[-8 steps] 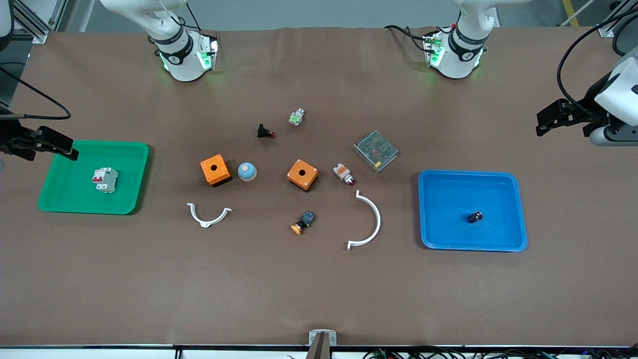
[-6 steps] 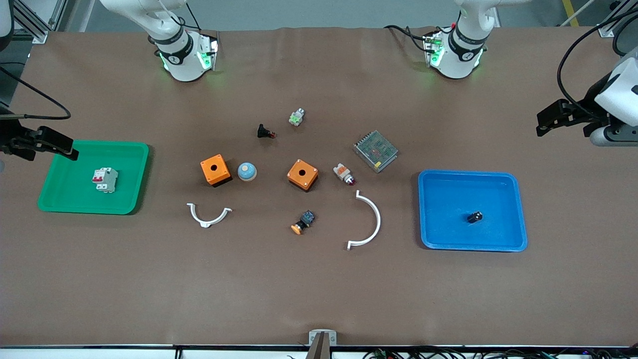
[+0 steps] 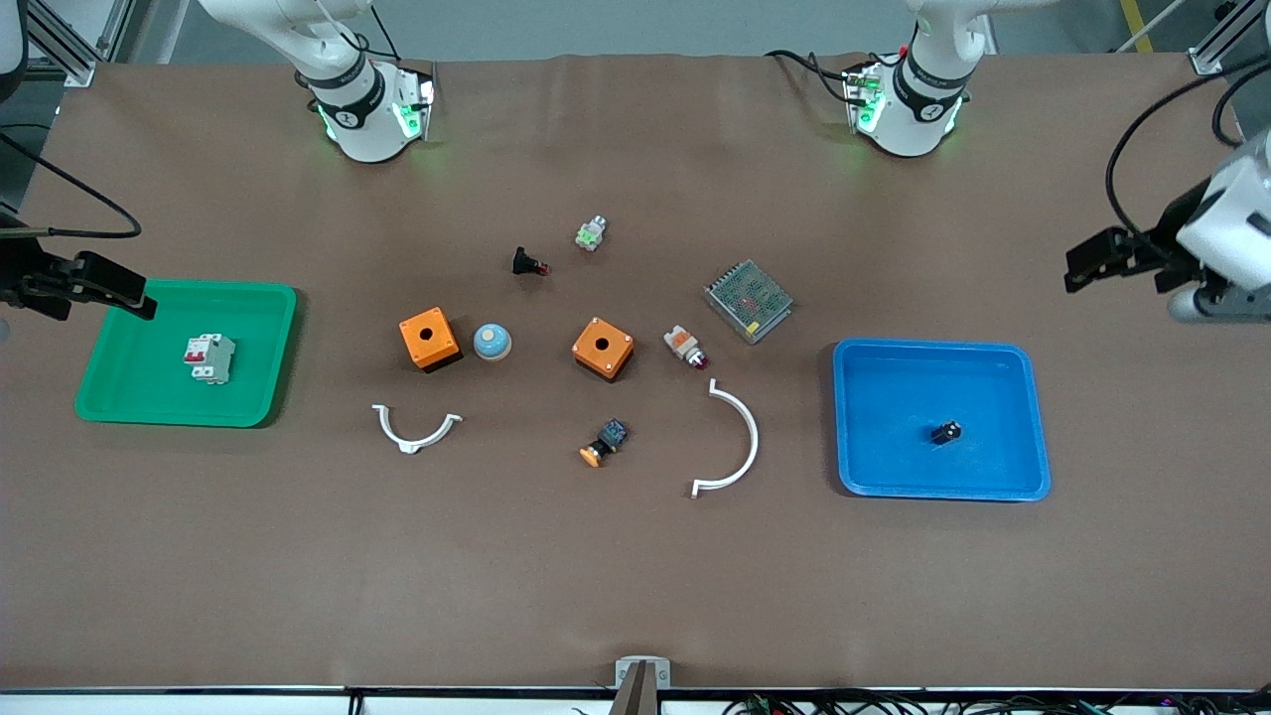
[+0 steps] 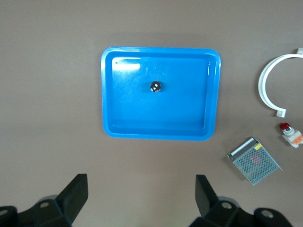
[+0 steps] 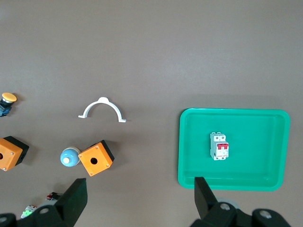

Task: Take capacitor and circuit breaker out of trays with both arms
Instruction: 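Reach the right gripper to the breaker while the left gripper reaches the capacitor, then grasp the white breaker with the right gripper while the left gripper grasps the capacitor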

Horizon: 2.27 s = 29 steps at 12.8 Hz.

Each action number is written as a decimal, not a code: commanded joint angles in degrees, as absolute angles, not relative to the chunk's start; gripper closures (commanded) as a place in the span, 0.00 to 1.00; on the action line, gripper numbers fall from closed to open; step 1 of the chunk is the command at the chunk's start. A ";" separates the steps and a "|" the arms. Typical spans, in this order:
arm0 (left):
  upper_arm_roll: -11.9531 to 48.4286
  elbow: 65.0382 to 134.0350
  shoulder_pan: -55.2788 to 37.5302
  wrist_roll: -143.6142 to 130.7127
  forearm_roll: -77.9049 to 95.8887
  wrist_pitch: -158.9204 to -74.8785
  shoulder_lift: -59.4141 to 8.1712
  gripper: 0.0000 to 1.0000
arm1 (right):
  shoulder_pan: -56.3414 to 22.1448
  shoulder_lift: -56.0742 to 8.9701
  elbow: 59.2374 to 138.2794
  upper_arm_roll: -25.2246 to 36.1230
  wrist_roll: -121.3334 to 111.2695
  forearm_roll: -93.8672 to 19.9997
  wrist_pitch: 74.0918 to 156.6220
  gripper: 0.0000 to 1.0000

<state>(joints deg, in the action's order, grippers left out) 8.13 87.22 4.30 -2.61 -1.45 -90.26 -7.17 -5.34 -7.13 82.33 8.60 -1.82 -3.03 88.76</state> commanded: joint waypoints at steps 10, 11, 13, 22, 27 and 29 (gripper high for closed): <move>8.35 105.20 6.50 -3.60 -2.46 -123.81 -24.95 0.08 | -2.21 -21.97 86.38 8.61 -2.11 -1.58 100.01 0.00; 8.26 105.12 6.50 -3.52 -2.55 -124.97 -26.70 0.12 | -0.81 -21.97 88.22 8.53 -2.89 -1.76 101.15 0.00; 8.35 104.94 6.59 -3.60 -2.46 -127.26 -29.17 0.21 | 2.18 -22.23 92.18 8.44 -9.53 -2.45 101.95 0.00; 8.52 101.60 5.98 -3.69 -1.76 -133.76 -35.94 0.38 | 8.25 -23.82 103.16 8.61 -17.47 -1.32 112.39 0.00; 8.79 101.42 5.45 -5.97 -1.67 -135.26 -37.00 0.50 | 12.56 -25.39 107.23 8.61 -19.34 0.79 117.86 0.00; 8.79 101.69 4.22 -8.51 -1.67 -135.26 -37.00 0.50 | 13.27 -26.97 107.23 8.61 -19.42 0.88 119.52 0.00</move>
<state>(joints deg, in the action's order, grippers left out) 8.80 102.09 5.41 -5.78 -1.45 -135.19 -36.88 11.88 -26.02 106.78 9.47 -18.80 0.01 117.84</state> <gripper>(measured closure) 0.493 0.000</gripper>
